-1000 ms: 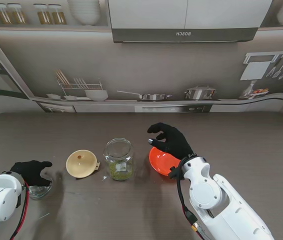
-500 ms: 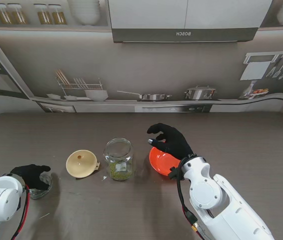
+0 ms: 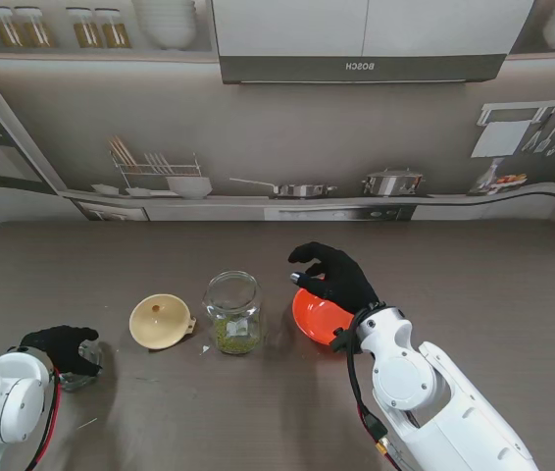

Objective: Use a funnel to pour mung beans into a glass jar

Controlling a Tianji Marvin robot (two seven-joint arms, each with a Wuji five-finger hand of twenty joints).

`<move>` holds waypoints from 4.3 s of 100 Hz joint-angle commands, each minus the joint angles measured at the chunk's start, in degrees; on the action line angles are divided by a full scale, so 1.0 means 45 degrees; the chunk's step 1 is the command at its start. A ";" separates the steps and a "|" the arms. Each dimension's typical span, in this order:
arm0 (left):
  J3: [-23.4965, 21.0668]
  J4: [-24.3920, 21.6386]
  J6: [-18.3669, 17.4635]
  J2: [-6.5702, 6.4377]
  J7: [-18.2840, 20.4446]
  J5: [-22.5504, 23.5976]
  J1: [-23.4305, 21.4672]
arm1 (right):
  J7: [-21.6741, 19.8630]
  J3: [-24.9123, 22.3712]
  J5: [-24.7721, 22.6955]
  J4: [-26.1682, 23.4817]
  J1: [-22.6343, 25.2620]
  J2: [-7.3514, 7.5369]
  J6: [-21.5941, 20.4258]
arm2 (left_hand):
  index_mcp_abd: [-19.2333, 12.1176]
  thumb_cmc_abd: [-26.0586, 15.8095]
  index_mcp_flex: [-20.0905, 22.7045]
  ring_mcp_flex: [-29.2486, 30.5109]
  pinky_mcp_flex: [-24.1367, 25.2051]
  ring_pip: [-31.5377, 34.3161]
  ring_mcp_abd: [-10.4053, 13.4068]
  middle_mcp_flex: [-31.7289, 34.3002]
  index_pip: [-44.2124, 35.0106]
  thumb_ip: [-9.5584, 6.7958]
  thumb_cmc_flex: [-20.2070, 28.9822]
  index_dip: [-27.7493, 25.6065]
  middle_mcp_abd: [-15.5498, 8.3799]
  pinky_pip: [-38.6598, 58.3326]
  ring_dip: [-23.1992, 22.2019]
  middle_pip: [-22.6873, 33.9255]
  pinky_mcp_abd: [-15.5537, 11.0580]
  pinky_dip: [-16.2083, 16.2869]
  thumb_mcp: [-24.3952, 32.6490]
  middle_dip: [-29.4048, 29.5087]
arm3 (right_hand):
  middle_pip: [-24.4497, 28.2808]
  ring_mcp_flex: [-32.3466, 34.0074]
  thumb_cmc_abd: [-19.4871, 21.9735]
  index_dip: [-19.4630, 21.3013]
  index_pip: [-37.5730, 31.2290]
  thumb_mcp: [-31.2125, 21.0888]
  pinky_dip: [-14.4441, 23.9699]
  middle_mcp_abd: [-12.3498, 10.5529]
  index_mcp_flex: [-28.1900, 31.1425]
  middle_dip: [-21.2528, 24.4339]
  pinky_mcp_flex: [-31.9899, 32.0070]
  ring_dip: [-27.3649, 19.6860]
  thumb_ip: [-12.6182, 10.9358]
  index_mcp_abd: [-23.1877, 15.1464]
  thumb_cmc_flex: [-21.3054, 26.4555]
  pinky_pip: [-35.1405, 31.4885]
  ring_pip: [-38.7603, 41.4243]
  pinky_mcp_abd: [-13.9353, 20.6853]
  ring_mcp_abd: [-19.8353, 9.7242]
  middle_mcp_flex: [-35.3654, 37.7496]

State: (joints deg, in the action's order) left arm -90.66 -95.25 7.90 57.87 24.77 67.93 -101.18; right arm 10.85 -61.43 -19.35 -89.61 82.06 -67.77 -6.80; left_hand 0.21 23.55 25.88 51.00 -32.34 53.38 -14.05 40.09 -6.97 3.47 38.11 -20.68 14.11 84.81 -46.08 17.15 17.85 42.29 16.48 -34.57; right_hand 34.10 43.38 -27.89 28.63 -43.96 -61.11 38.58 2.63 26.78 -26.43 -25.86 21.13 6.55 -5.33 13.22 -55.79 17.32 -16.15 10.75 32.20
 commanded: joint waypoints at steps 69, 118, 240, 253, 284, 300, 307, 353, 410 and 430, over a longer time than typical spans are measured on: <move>0.0663 0.0427 0.1325 0.0159 -0.0312 -0.1045 -0.0460 | -0.0216 0.0021 0.0102 -0.0059 0.0089 -0.0025 0.0019 | 0.0134 0.2405 0.0433 0.1479 -0.1318 0.0097 0.0176 0.0405 -0.1101 0.0100 -0.0172 -0.0812 -0.0205 0.0809 0.0401 0.0919 -0.0025 -0.0675 0.7801 -0.0583 | 0.0047 0.0279 0.0221 0.0040 -0.0117 0.0110 0.0014 0.0112 0.0205 0.0004 0.0102 -0.0025 -0.0422 -0.0023 -0.0339 -0.0310 0.0111 -0.0097 -0.0054 0.0050; 0.1103 0.0877 0.1858 0.0139 -0.0325 -0.2017 -0.0410 | -0.0233 -0.0016 0.0139 -0.0043 0.0126 -0.0021 0.0013 | 0.0202 0.2372 0.1014 0.2066 -0.1707 0.0512 0.0234 0.1033 -0.2142 0.0183 0.0238 -0.1427 -0.0403 0.1034 0.0354 0.1550 0.0130 -0.0958 0.7981 -0.1053 | 0.0052 0.0271 0.0250 0.0043 -0.0112 0.0096 0.0011 0.0100 0.0214 0.0007 0.0115 -0.0027 -0.0426 -0.0010 -0.0343 -0.0304 0.0114 -0.0120 -0.0032 0.0037; 0.1499 0.1324 0.2382 0.0289 -0.1624 -0.2547 -0.0567 | -0.0275 0.0003 0.0419 -0.0009 0.0153 -0.0047 -0.0037 | 0.0431 0.2428 0.3622 0.4889 -0.5394 0.5308 0.0672 0.6978 -1.4191 0.1787 0.3464 -0.3745 -0.1451 0.3025 0.1302 0.1976 0.0566 -0.2207 0.7715 -0.6252 | 0.0073 0.0242 0.0336 0.0040 -0.0147 0.0036 0.0016 0.0122 0.0386 0.0009 0.0133 -0.0027 -0.0432 0.0064 -0.0327 -0.0317 0.0129 -0.0099 -0.0036 0.0035; 0.1357 0.1336 0.2271 0.0369 -0.2112 -0.2911 -0.0637 | -0.0282 0.0015 0.0442 -0.0003 0.0150 -0.0049 -0.0060 | 0.0614 0.2403 0.3423 0.4871 -0.5409 0.5579 0.0598 0.6985 -1.4469 0.1822 0.3559 -0.3928 -0.1144 0.3114 0.1306 0.2434 0.0618 -0.2174 0.7809 -0.6627 | 0.0077 0.0257 0.0353 0.0038 -0.0155 0.0031 0.0019 0.0132 0.0415 0.0008 0.0125 -0.0027 -0.0431 0.0073 -0.0332 -0.0328 0.0136 -0.0095 -0.0062 0.0054; 0.0907 0.1230 0.1968 0.0552 -0.3063 -0.3565 -0.0952 | -0.0297 0.0014 0.0528 0.0000 0.0166 -0.0056 -0.0063 | 0.0981 0.2042 0.2639 0.4855 -0.5571 0.6333 0.0233 0.7380 -1.5094 0.1645 0.3871 -0.4758 -0.1139 0.3579 0.1239 0.4184 0.1302 -0.2086 0.7340 -0.7050 | 0.0085 0.0272 0.0376 0.0028 -0.0161 0.0010 0.0015 0.0163 0.0465 0.0010 0.0111 -0.0026 -0.0431 0.0126 -0.0322 -0.0344 0.0150 -0.0105 -0.0043 0.0078; 0.0609 0.0904 0.2004 0.0613 -0.3128 -0.3911 -0.1175 | -0.0322 0.0025 0.0572 0.0005 0.0169 -0.0056 -0.0080 | 0.1076 0.2150 0.2668 0.4853 -0.5533 0.6339 0.0241 0.7365 -1.5143 0.1595 0.3901 -0.4798 -0.1154 0.3585 0.1268 0.4321 0.1317 -0.2114 0.7414 -0.7184 | 0.0091 0.0286 0.0381 0.0027 -0.0178 0.0003 0.0011 0.0183 0.0499 0.0010 0.0106 -0.0026 -0.0435 0.0159 -0.0310 -0.0352 0.0160 -0.0089 -0.0037 0.0086; 0.0454 0.0717 0.1970 0.0632 -0.3102 -0.4084 -0.1260 | -0.0333 0.0031 0.0594 0.0008 0.0170 -0.0056 -0.0082 | 0.1092 0.2188 0.2674 0.4852 -0.5520 0.6344 0.0224 0.7398 -1.5142 0.1569 0.3883 -0.4796 -0.1128 0.3596 0.1276 0.4340 0.1334 -0.2120 0.7461 -0.7207 | 0.0091 0.0292 0.0389 0.0026 -0.0181 0.0007 0.0010 0.0177 0.0502 0.0011 0.0100 -0.0025 -0.0433 0.0139 -0.0320 -0.0357 0.0164 -0.0096 -0.0048 0.0085; -0.0148 -0.0322 0.1403 0.0719 -0.3155 -0.4465 -0.1431 | -0.0432 0.0053 0.0708 0.0023 0.0173 -0.0048 -0.0068 | 0.1149 0.2542 0.2965 0.4851 -0.5525 0.6462 0.0248 0.7618 -1.5017 0.1431 0.3692 -0.4653 -0.0986 0.3624 0.1252 0.4304 0.1369 -0.2178 0.7872 -0.7199 | 0.0109 0.0284 0.0417 0.0010 -0.0193 -0.0009 -0.0005 0.0202 0.0542 0.0011 0.0100 -0.0028 -0.0435 0.0205 -0.0310 -0.0371 0.0173 -0.0087 -0.0032 0.0102; -0.0311 -0.1754 0.0495 0.0774 -0.3205 -0.4726 -0.1328 | -0.0477 0.0060 0.0775 0.0104 0.0125 -0.0051 -0.0054 | 0.1260 0.2692 0.3146 0.4848 -0.5580 0.6547 0.0182 0.7722 -1.4873 0.1375 0.3616 -0.4601 -0.0957 0.3673 0.1237 0.4267 0.1466 -0.2214 0.8097 -0.7199 | 0.0105 0.0273 0.0426 -0.0007 -0.0194 0.0001 -0.0015 0.0212 0.0548 0.0015 0.0112 -0.0031 -0.0435 0.0217 -0.0310 -0.0379 0.0172 -0.0092 -0.0027 0.0106; -0.0166 -0.2218 0.0153 0.0716 -0.2841 -0.4730 -0.0812 | -0.0486 0.0054 0.0781 0.0132 0.0107 -0.0052 -0.0029 | 0.1263 0.2701 0.3159 0.4848 -0.5583 0.6570 0.0207 0.7733 -1.4851 0.1357 0.3617 -0.4619 -0.0872 0.3684 0.1240 0.4238 0.1471 -0.2232 0.8106 -0.7186 | 0.0107 0.0270 0.0425 -0.0009 -0.0196 0.0004 -0.0018 0.0210 0.0556 0.0014 0.0127 -0.0031 -0.0434 0.0220 -0.0311 -0.0375 0.0173 -0.0085 -0.0022 0.0104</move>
State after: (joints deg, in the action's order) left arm -91.59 -103.12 9.32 61.10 10.52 46.77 -106.40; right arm 9.51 -61.33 -15.91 -89.03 82.42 -67.78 -6.94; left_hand 4.61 40.61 32.39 74.10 -55.60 77.52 -14.46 65.33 -50.31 14.15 34.34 -36.35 24.59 97.37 -40.65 30.61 22.92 32.94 39.33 -67.82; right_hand 34.10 43.38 -26.99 28.64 -44.42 -61.11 38.58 3.57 28.08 -26.43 -25.79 21.13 6.53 -4.32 13.21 -55.83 17.70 -16.15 10.76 32.20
